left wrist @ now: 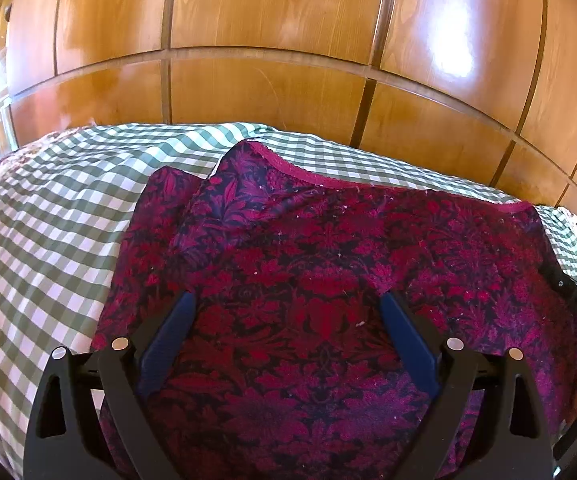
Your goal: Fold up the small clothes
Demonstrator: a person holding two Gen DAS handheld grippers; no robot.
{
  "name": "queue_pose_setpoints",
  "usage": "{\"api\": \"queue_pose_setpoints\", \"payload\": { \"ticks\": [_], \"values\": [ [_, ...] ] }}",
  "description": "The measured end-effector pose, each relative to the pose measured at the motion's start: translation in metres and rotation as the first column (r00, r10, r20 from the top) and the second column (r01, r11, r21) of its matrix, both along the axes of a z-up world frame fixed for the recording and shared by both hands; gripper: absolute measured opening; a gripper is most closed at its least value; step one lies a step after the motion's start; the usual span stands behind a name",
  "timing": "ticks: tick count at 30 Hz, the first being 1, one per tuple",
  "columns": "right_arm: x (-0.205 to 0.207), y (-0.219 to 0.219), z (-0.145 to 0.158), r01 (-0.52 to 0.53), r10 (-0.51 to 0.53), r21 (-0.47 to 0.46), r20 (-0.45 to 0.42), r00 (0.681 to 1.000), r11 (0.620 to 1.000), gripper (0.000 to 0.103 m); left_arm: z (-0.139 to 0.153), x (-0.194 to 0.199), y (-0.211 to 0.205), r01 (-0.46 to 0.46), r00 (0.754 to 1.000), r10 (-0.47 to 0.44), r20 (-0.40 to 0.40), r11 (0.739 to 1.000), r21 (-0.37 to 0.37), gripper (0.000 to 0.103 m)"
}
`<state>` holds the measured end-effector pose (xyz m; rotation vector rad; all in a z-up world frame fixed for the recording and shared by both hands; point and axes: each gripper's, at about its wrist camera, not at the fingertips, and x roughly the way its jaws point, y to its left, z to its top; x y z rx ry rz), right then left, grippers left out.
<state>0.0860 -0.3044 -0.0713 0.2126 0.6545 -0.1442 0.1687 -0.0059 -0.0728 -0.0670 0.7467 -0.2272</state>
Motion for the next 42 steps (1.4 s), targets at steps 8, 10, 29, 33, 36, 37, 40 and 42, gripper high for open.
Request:
{"api": "queue_pose_setpoints", "payload": {
  "ticks": [8, 10, 29, 33, 36, 37, 40, 42],
  "values": [
    [-0.036, 0.014, 0.029, -0.052, 0.049, 0.029, 0.098, 0.994, 0.998, 0.034, 0.018, -0.023, 0.026, -0.035, 0.999, 0.038, 0.026, 0.994, -0.107, 0.093],
    [-0.032, 0.02, 0.024, -0.049, 0.05, -0.028, 0.044, 0.998, 0.998, 0.033, 0.018, -0.026, 0.032, -0.05, 0.998, 0.054, 0.027, 0.993, -0.111, 0.093],
    [-0.06, 0.065, 0.018, -0.253, 0.251, 0.08, 0.035, 0.967, 0.964, 0.014, -0.023, -0.032, 0.099, -0.132, 0.984, 0.092, -0.154, 0.952, -0.276, 0.093],
    [-0.059, 0.07, 0.012, -0.271, 0.271, 0.086, 0.019, 0.962, 0.959, 0.014, -0.027, -0.031, 0.103, -0.121, 0.984, 0.073, -0.16, 0.942, -0.312, 0.093],
    [-0.059, 0.073, 0.005, -0.274, 0.275, 0.082, -0.006, 0.961, 0.958, 0.014, -0.029, -0.03, 0.104, -0.114, 0.985, 0.064, -0.16, 0.938, -0.326, 0.093],
    [-0.058, 0.073, 0.002, -0.271, 0.273, 0.077, -0.015, 0.962, 0.96, 0.014, -0.029, -0.03, 0.104, -0.113, 0.986, 0.063, -0.157, 0.937, -0.331, 0.093],
    [-0.052, 0.071, -0.015, -0.25, 0.257, 0.086, -0.081, 0.963, 0.964, 0.011, -0.031, -0.031, 0.103, -0.102, 0.988, 0.054, -0.147, 0.935, -0.341, 0.098],
    [-0.05, 0.069, -0.024, -0.243, 0.253, 0.116, -0.087, 0.963, 0.963, 0.011, -0.031, -0.031, 0.099, -0.088, 0.989, 0.044, -0.139, 0.94, -0.328, 0.099]
  ]
}}
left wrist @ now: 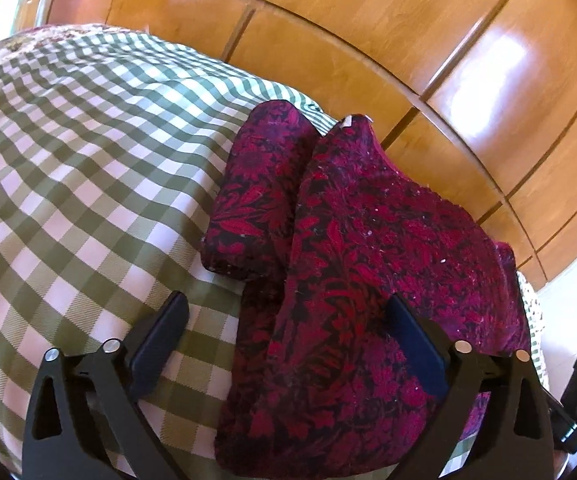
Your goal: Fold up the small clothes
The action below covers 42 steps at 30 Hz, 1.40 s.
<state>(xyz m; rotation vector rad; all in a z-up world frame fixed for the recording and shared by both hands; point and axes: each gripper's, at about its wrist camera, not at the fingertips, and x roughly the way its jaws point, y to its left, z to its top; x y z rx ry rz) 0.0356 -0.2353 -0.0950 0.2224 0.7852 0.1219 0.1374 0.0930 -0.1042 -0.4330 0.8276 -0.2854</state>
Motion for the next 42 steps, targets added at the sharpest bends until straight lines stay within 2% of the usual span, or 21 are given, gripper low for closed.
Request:
{"api": "queue_pose_setpoints", "payload": {
  "ticks": [4, 8, 11, 16, 17, 18, 20, 22, 23, 25, 27, 29, 31, 36, 37, 38, 39, 41, 42],
  "values": [
    [0.001, 0.001, -0.002, -0.012, 0.012, -0.012, 0.009, 1.0, 1.0, 0.011, 0.0, 0.012, -0.003, 0.011, 1.0, -0.011, -0.013, 1.0, -0.002, 0.099],
    [0.001, -0.001, -0.003, -0.018, 0.018, -0.005, 0.014, 1.0, 1.0, 0.011, -0.002, 0.023, -0.001, -0.008, 0.999, 0.006, -0.035, 0.998, -0.055, 0.099],
    [-0.001, 0.001, -0.005, -0.014, 0.014, 0.003, 0.016, 1.0, 1.0, 0.011, -0.002, 0.03, -0.002, 0.017, 0.998, -0.022, -0.051, 0.997, -0.082, 0.096],
    [-0.002, -0.003, -0.005, -0.018, 0.017, 0.03, 0.012, 1.0, 0.999, 0.011, -0.007, 0.035, 0.022, -0.009, 0.996, -0.01, -0.085, 0.976, -0.22, 0.088],
    [-0.002, -0.004, -0.006, -0.018, 0.018, 0.041, 0.01, 1.0, 0.999, 0.011, -0.008, 0.034, 0.024, -0.01, 0.996, -0.009, -0.084, 0.975, -0.221, 0.088],
    [-0.001, -0.006, -0.006, -0.019, 0.018, 0.048, 0.009, 1.0, 0.999, 0.011, -0.007, 0.035, 0.022, -0.006, 0.997, -0.01, -0.081, 0.981, -0.194, 0.088],
    [-0.001, -0.008, -0.006, -0.017, 0.017, 0.054, 0.008, 1.0, 0.998, 0.012, -0.003, 0.037, 0.009, 0.029, 0.997, -0.033, -0.075, 0.998, -0.061, 0.088],
    [-0.001, -0.006, -0.007, -0.019, 0.019, 0.052, 0.008, 1.0, 0.998, 0.011, 0.002, 0.039, 0.0, 0.04, 0.998, -0.037, -0.056, 0.997, 0.064, 0.094],
    [-0.001, -0.005, -0.007, -0.019, 0.018, 0.053, 0.008, 1.0, 0.998, 0.011, 0.003, 0.04, -0.001, 0.039, 0.998, -0.034, -0.051, 0.995, 0.092, 0.094],
    [-0.001, -0.005, -0.007, -0.017, 0.017, 0.064, 0.008, 1.0, 0.998, 0.011, 0.0, 0.046, -0.002, 0.052, 0.996, -0.046, -0.071, 0.995, 0.083, 0.094],
    [-0.001, -0.008, -0.007, -0.017, 0.016, 0.077, 0.008, 1.0, 0.997, 0.012, -0.008, 0.054, 0.002, 0.06, 0.993, -0.058, -0.103, 0.998, 0.024, 0.094],
    [-0.001, -0.01, -0.007, -0.019, 0.019, 0.079, 0.008, 1.0, 0.997, 0.012, -0.008, 0.057, 0.004, 0.063, 0.992, -0.06, -0.107, 0.998, 0.019, 0.094],
    [-0.001, -0.012, -0.007, -0.024, 0.024, 0.079, 0.009, 1.0, 0.997, 0.012, -0.005, 0.059, 0.0, 0.084, 0.992, -0.077, -0.103, 0.995, 0.061, 0.091],
    [-0.002, -0.012, -0.006, -0.025, 0.024, 0.082, 0.007, 1.0, 0.996, 0.012, 0.005, 0.059, -0.019, 0.112, 0.994, -0.103, -0.046, 0.961, 0.253, 0.092],
    [-0.001, -0.012, -0.007, -0.025, 0.025, 0.081, 0.007, 1.0, 0.996, 0.012, 0.005, 0.059, -0.021, 0.116, 0.993, -0.107, -0.047, 0.96, 0.255, 0.091],
    [-0.001, -0.012, -0.007, -0.024, 0.024, 0.083, 0.008, 1.0, 0.996, 0.012, 0.002, 0.061, -0.019, 0.127, 0.991, -0.116, -0.063, 0.968, 0.216, 0.089],
    [-0.002, -0.013, -0.006, -0.023, 0.023, 0.084, 0.008, 1.0, 0.996, 0.012, -0.002, 0.064, -0.015, 0.138, 0.988, -0.126, -0.088, 0.979, 0.149, 0.081],
    [-0.001, -0.012, -0.007, -0.026, 0.025, 0.083, 0.008, 1.0, 0.996, 0.012, -0.008, 0.068, -0.006, 0.118, 0.989, -0.111, -0.101, 0.99, 0.075, 0.077],
    [-0.002, -0.012, -0.006, -0.026, 0.026, 0.082, 0.007, 1.0, 0.996, 0.012, -0.008, 0.066, -0.003, 0.122, 0.988, -0.115, -0.098, 0.99, 0.067, 0.071]
  ]
}}
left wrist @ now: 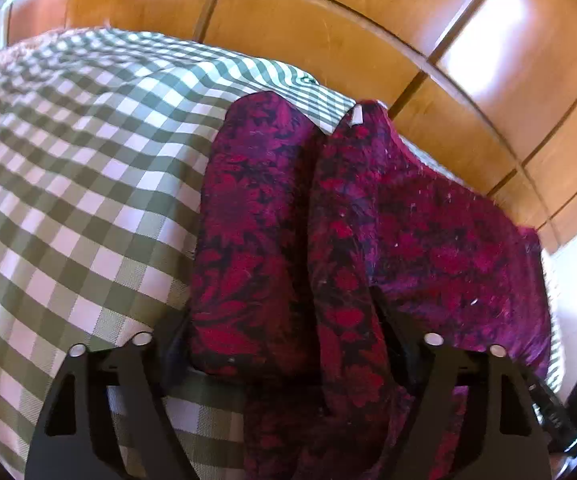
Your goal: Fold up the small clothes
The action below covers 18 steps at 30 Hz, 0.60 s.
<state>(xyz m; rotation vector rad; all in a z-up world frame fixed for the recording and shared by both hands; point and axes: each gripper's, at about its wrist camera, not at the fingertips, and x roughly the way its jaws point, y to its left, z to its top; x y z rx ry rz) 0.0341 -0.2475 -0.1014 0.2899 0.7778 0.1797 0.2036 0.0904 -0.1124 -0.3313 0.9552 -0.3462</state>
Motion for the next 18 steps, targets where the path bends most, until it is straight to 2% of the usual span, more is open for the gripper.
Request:
{"api": "queue_pose_setpoints", "payload": {
  "ticks": [4, 8, 13, 18],
  "values": [
    [0.0, 0.001, 0.001, 0.001, -0.001, 0.002, -0.003, 1.0, 1.0, 0.012, 0.013, -0.011, 0.0, -0.007, 0.999, 0.008, 0.045, 1.0, -0.019, 0.04],
    [0.001, -0.002, 0.0, 0.003, -0.003, 0.023, -0.017, 1.0, 1.0, 0.011, 0.035, -0.026, -0.007, -0.018, 0.994, 0.018, 0.11, 1.0, 0.002, 0.034],
    [0.003, -0.007, 0.0, 0.006, -0.005, 0.045, -0.024, 1.0, 0.999, 0.011, 0.057, -0.039, -0.016, -0.033, 0.986, 0.039, 0.165, 0.999, -0.037, 0.032],
    [0.003, -0.014, 0.003, 0.015, -0.013, 0.073, -0.029, 0.999, 0.997, 0.011, 0.092, -0.057, -0.033, -0.014, 0.964, 0.026, 0.265, 0.999, -0.045, 0.032]
  ]
}}
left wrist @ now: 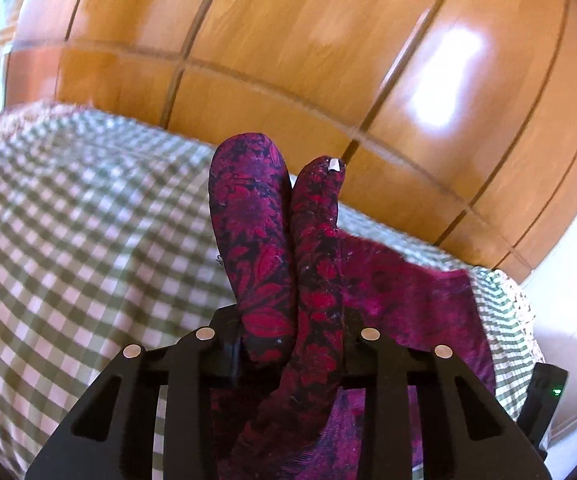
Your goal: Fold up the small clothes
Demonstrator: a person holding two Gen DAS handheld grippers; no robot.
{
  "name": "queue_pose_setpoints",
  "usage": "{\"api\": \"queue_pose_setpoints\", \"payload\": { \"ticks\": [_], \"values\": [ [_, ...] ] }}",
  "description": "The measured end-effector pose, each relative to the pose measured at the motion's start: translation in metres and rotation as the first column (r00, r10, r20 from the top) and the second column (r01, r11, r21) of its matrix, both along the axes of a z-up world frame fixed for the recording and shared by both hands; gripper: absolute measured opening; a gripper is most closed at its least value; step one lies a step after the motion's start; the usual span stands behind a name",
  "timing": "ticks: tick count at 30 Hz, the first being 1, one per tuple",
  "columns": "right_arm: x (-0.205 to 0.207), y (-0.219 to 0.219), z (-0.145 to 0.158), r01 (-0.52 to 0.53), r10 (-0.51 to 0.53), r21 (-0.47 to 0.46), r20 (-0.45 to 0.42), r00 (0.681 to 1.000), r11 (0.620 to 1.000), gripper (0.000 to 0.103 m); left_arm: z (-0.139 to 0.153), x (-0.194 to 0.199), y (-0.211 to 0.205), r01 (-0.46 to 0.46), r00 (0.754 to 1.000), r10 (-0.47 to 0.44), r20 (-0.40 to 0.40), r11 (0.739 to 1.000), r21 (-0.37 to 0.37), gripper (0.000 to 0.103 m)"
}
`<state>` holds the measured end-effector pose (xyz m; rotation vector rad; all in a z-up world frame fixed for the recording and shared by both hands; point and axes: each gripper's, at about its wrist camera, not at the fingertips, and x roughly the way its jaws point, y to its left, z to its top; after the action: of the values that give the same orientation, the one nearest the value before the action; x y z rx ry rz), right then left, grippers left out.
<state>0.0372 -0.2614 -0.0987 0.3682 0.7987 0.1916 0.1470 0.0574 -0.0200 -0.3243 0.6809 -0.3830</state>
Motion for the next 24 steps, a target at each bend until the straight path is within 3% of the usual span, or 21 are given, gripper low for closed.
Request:
{"api": "queue_pose_setpoints", "payload": {
  "ticks": [5, 9, 12, 16, 24],
  "values": [
    [-0.006, -0.008, 0.014, 0.017, -0.018, 0.017, 0.05, 0.999, 1.0, 0.014, 0.034, -0.021, -0.027, 0.036, 0.993, -0.039, 0.113, 0.999, 0.031, 0.031],
    [0.004, -0.01, 0.002, 0.018, -0.018, 0.003, -0.001, 1.0, 1.0, 0.011, 0.052, -0.031, -0.045, 0.077, 0.981, -0.083, 0.174, 0.996, 0.037, 0.031],
    [0.008, -0.008, 0.002, 0.014, -0.014, -0.012, -0.002, 1.0, 1.0, 0.011, 0.06, -0.036, -0.059, 0.112, 0.973, -0.119, 0.199, 0.993, 0.044, 0.031],
    [0.0, -0.021, 0.013, 0.028, -0.031, 0.078, 0.035, 0.999, 0.997, 0.015, 0.074, -0.042, -0.082, 0.159, 0.96, -0.167, 0.223, 0.986, 0.054, 0.031],
    [-0.024, -0.051, 0.032, 0.089, -0.1, 0.126, 0.084, 0.991, 0.988, 0.016, 0.084, -0.051, -0.132, 0.214, 0.94, -0.225, 0.256, 0.974, 0.071, 0.031]
  ]
}}
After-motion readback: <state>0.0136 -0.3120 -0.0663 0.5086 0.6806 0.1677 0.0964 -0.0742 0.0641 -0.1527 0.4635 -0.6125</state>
